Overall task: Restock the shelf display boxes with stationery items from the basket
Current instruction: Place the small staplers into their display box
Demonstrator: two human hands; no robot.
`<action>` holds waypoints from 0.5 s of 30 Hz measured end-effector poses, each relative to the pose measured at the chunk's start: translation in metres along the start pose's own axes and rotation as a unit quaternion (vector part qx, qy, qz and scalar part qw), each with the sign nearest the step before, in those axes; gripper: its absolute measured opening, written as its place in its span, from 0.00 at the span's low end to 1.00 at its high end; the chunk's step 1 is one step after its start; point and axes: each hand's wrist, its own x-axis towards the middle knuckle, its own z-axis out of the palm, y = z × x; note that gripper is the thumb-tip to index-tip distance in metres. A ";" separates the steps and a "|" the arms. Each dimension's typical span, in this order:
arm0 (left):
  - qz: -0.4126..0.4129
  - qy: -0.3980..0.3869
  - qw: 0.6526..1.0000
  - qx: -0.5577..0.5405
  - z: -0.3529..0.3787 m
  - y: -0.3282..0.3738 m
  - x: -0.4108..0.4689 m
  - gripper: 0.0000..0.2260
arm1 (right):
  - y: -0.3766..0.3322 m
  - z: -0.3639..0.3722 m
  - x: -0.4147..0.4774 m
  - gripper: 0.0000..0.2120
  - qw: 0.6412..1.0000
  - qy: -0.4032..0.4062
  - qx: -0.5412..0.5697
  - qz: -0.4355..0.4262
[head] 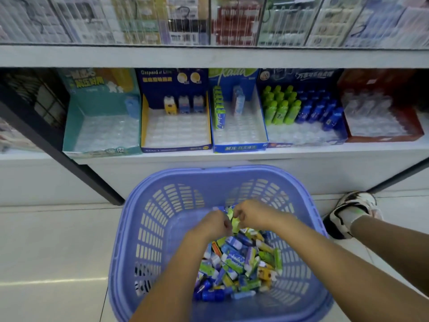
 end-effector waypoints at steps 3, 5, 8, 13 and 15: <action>-0.037 -0.095 0.995 0.016 0.032 -0.017 0.000 0.07 | 0.009 0.040 0.023 0.20 0.999 -0.030 -0.009 -0.009; -0.049 -0.124 0.991 0.028 0.040 -0.029 -0.001 0.06 | 0.010 0.060 0.033 0.21 0.997 -0.053 -0.043 -0.035; -0.064 -0.045 0.996 -0.054 0.035 -0.048 0.001 0.07 | 0.013 0.084 0.042 0.21 0.992 -0.075 -0.086 -0.046; -0.192 0.120 0.972 -0.065 0.017 -0.086 0.008 0.09 | 0.026 0.091 0.049 0.14 0.991 -0.094 -0.090 -0.027; -0.254 0.088 0.962 -0.051 0.017 -0.095 0.007 0.13 | 0.029 0.090 0.049 0.10 0.991 -0.111 -0.072 -0.030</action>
